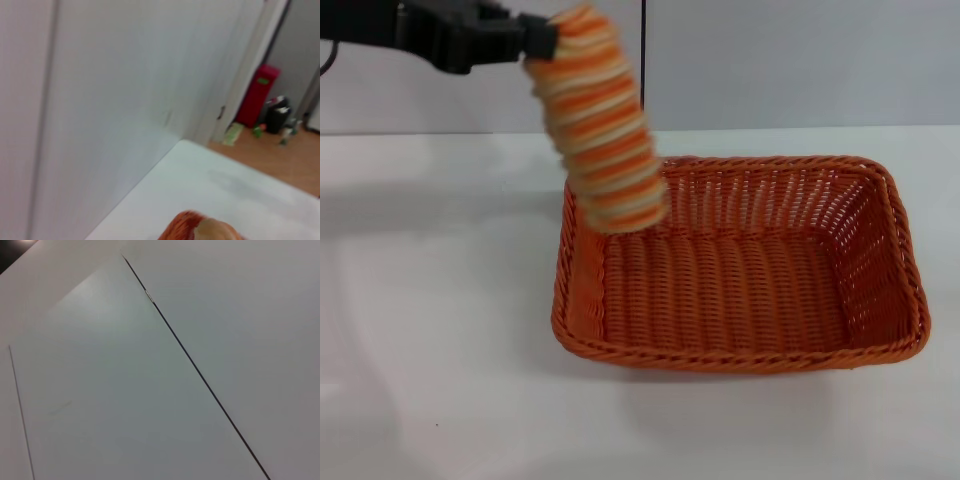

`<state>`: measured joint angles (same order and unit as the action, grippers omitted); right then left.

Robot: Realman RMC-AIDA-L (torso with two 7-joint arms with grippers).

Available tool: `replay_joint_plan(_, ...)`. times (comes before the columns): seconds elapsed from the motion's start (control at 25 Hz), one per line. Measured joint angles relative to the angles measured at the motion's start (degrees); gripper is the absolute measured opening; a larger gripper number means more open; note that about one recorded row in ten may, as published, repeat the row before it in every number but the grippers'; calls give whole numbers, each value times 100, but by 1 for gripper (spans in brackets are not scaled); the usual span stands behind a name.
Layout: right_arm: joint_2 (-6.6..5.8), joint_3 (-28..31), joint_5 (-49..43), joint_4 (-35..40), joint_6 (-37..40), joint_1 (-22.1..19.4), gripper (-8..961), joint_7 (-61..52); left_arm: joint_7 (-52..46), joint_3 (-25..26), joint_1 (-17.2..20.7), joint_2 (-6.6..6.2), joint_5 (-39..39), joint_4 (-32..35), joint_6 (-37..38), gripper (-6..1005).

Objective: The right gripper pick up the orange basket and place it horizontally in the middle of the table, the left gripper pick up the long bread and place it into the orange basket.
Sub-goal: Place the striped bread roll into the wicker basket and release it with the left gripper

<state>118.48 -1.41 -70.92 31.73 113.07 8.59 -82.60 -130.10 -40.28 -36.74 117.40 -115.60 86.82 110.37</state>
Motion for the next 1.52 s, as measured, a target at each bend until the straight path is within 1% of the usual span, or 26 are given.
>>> replay_joint_plan(0.16, 0, 5, 0, -16, 60, -9, 382, 2, -283, -150, -38, 30, 433, 68, 95, 76)
replay_joint_plan(0.28, 0, 9, 0, -48, 74, -21, 382, 3, -368, -419, 82, 75, 705, 73, 11, 68)
replay_joint_plan(0.32, 0, 9, 0, -53, 82, -24, 382, 3, -369, -551, 173, 88, 838, 73, -88, 67)
replay_joint_plan(0.48, 0, 9, 0, -60, 129, -36, 381, 4, -245, -1326, 643, 95, 1244, 66, -782, 64)
replay_joint_plan(0.6, 0, 9, 0, -63, 129, -42, 381, 2, 36, -2106, 1086, 94, 1521, 69, -1508, 61)
replay_joint_plan(0.64, 0, 9, 0, -63, 129, -42, 381, 2, 91, -2233, 1158, 94, 1573, 69, -1670, 61)
replay_joint_plan(0.68, 0, 9, 0, -65, 130, -41, 381, 2, 206, -2521, 1319, 94, 1644, 70, -1998, 60)
replay_joint_plan(0.76, 0, 5, 0, -71, 132, -33, 382, -7, 371, -2923, 1557, 95, 1705, 71, -2462, 59)
replay_joint_plan(0.84, 0, -1, -3, -83, 135, -26, 382, -9, 417, -3019, 1617, 96, 1712, 70, -2598, 58)
replay_joint_plan(0.88, 0, -2, -7, -97, 136, -24, 382, -8, 541, -3275, 1766, 100, 1750, 47, -2920, 58)
replay_joint_plan(0.96, 0, 6, -19, -149, 137, -24, 381, -8, 584, -3377, 1817, 102, 1762, 30, -3030, 57)
replay_joint_plan(1.0, 0, 8, -28, -170, 134, -22, 381, -6, 634, -3507, 1870, 103, 1785, 12, -3158, 56)
replay_joint_plan(1.08, 0, -6, -43, -177, 106, -18, 381, 1, 634, -3507, 1870, 103, 1785, 12, -3158, 56)
replay_joint_plan(1.12, 0, -14, -50, -179, 92, -16, 382, 3, 803, -3807, 2012, 104, 1792, 11, -3439, 55)
replay_joint_plan(1.16, 0, -18, -55, -181, 84, -16, 382, 5, 907, -4002, 2057, 98, 1787, 1, -3560, 55)
replay_joint_plan(1.24, 0, -20, -61, -184, 79, -15, 381, 9, 907, -4002, 2057, 98, 1787, 1, -3560, 73)
replay_joint_plan(1.28, 0, -21, -62, -185, 78, -16, 381, 12, 1080, -4281, 2087, 91, 1758, -90, -3627, 81)
replay_joint_plan(1.44, 0, -25, -63, -186, 77, -35, 383, 20, 1399, -4559, 2132, 103, 1823, -262, -3750, 117)
replay_joint_plan(1.52, 0, -1, -63, -184, 107, -49, 385, 18, 1441, -4601, 2148, 103, 1855, -299, -3814, 134)
